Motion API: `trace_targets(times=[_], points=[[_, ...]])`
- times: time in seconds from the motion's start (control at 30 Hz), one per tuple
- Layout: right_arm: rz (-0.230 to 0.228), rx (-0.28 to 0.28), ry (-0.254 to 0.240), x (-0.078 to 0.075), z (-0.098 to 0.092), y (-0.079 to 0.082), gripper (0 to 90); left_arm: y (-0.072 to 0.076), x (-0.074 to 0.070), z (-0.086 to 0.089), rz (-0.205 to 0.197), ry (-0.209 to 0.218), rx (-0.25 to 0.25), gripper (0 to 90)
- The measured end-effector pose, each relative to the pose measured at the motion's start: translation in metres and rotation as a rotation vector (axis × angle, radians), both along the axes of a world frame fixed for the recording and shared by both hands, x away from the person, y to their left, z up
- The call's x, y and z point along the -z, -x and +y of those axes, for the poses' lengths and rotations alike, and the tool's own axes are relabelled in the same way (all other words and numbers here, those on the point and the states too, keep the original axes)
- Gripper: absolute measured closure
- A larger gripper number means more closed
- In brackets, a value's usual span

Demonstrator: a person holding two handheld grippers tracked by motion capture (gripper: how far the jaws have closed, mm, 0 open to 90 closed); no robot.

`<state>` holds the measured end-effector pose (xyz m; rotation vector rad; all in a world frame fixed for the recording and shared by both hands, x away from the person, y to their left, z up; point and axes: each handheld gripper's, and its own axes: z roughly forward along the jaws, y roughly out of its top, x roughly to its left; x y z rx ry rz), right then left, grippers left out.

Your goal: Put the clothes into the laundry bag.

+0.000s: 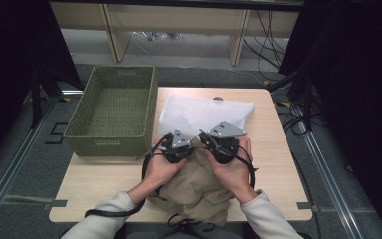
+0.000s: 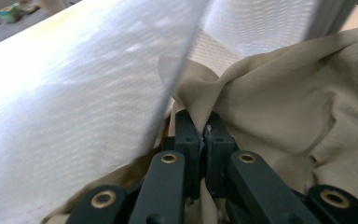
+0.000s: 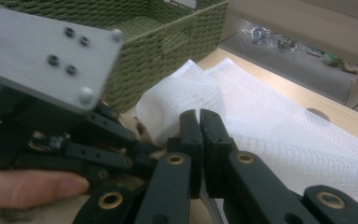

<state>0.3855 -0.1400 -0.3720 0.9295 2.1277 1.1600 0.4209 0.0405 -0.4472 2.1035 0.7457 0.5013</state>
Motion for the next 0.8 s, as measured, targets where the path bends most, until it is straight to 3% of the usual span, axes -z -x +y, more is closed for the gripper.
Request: trace_targets(times=[0.07, 0.13, 0.3, 0.43, 0.47, 0.6, 0.7, 0.73, 0.8], points=[[0.016, 0.010, -0.003, 0.001, -0.003, -0.002, 89.7, 0.001, 0.002, 0.003, -0.003, 0.012, 0.003, 84.4], [0.030, 0.021, -0.004, 0.004, -0.004, -0.004, 89.7, 0.005, -0.001, 0.007, 0.002, 0.024, 0.016, 72.9], [0.044, 0.029, -0.003, 0.004, -0.005, -0.006, 89.7, 0.024, -0.019, 0.018, -0.028, 0.148, 0.033, 47.2], [0.040, 0.025, 0.006, 0.005, -0.006, -0.008, 89.6, 0.040, -0.037, 0.024, -0.001, 0.232, 0.098, 38.9], [0.037, 0.027, 0.004, 0.004, -0.007, -0.008, 89.6, 0.044, -0.040, 0.024, -0.009, 0.227, 0.128, 37.7], [0.045, 0.028, 0.006, 0.004, -0.007, -0.008, 89.7, 0.061, -0.040, 0.008, 0.034, 0.210, 0.261, 29.6], [0.046, 0.036, 0.005, 0.004, -0.007, -0.008, 89.6, 0.067, -0.034, -0.009, -0.011, 0.114, 0.324, 22.7], [0.049, 0.034, 0.004, 0.004, -0.007, -0.008, 89.6, 0.069, -0.029, -0.016, 0.020, 0.107, 0.351, 21.3], [0.047, 0.026, 0.008, 0.004, -0.008, -0.009, 89.7, 0.071, -0.020, -0.029, 0.008, 0.041, 0.374, 19.2]])
